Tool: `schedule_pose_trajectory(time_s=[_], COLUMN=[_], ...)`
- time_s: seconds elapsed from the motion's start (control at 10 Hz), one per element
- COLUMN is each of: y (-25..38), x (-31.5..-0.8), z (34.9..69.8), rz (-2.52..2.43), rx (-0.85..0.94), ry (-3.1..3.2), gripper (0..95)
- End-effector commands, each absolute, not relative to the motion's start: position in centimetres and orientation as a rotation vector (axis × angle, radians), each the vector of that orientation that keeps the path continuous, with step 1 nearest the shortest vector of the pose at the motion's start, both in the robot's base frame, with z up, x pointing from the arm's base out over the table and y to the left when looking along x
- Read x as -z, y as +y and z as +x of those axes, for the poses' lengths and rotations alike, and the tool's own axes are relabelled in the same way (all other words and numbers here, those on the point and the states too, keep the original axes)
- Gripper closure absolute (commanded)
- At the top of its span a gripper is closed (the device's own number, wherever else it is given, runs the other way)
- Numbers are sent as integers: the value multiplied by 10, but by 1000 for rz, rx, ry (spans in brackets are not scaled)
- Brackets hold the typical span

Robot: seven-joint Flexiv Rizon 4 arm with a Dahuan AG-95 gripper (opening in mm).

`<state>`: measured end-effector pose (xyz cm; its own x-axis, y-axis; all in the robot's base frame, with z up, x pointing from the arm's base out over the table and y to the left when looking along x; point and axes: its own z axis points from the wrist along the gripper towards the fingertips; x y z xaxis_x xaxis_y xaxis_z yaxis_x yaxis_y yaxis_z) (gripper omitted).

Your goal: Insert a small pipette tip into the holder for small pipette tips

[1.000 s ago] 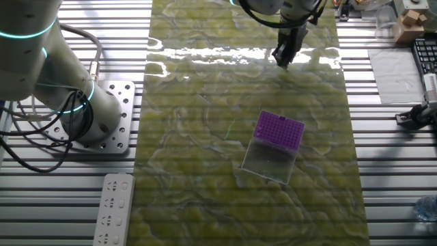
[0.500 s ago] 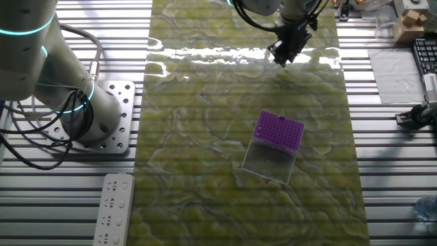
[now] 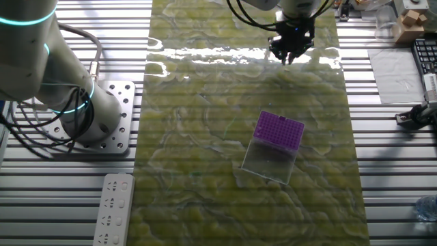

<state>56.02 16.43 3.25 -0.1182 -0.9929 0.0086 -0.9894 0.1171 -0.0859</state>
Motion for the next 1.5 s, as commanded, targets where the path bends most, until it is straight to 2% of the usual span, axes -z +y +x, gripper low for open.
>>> schedule_pose_trajectory(time_s=[0.1,0.4,0.5,1.0,1.5], y=[166,166,166,166,164], x=[-35,-35,-35,-33,-32], z=[560,560,560,560,560], rz=[-350,-126,-55,75,-26], rx=[-71,-96,-99,-124,-103], ry=[3064,3076,3082,3084,3087], gripper=[760,760,950,950,950])
